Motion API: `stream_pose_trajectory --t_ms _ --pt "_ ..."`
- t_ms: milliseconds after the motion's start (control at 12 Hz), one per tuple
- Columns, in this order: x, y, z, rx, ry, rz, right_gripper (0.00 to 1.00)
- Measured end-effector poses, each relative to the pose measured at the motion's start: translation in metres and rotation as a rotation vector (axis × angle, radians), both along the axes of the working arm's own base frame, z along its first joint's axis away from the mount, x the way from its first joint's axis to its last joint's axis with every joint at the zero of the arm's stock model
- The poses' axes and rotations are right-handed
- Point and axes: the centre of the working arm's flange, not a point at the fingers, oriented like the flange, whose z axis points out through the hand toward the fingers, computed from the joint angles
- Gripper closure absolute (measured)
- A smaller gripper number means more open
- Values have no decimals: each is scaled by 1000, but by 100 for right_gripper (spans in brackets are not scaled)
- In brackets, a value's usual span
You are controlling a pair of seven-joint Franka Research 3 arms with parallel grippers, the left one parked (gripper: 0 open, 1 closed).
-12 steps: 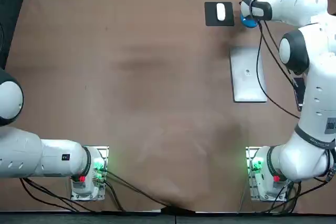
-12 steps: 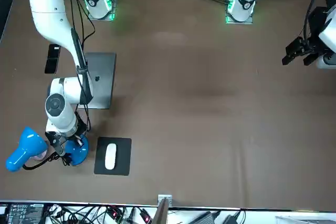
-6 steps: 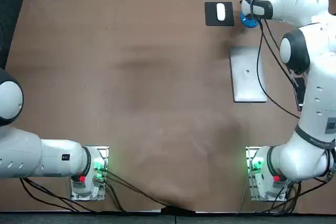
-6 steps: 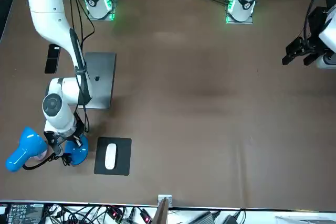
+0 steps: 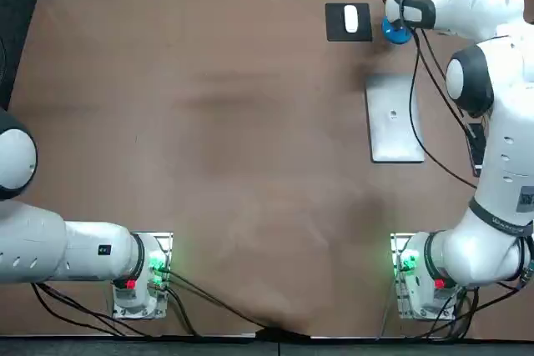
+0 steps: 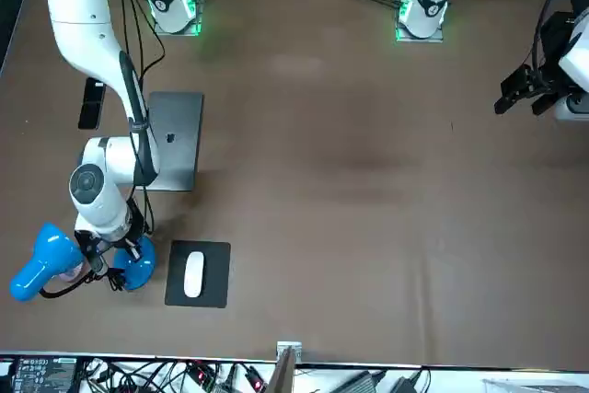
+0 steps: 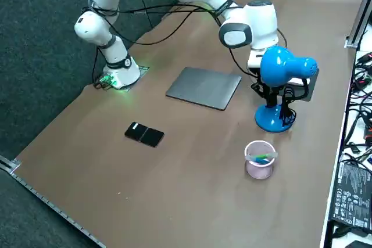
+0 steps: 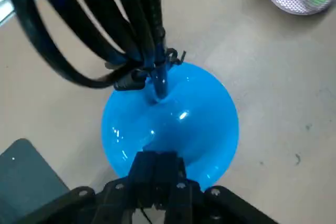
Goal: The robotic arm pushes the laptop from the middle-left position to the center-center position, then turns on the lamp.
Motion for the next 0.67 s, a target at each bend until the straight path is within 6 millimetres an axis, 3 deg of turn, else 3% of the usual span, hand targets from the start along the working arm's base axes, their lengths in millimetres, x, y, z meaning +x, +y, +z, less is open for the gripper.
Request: stream_pose_trajectory --t_ms 667 --pt "4 3 -1 2 -18 12 98"
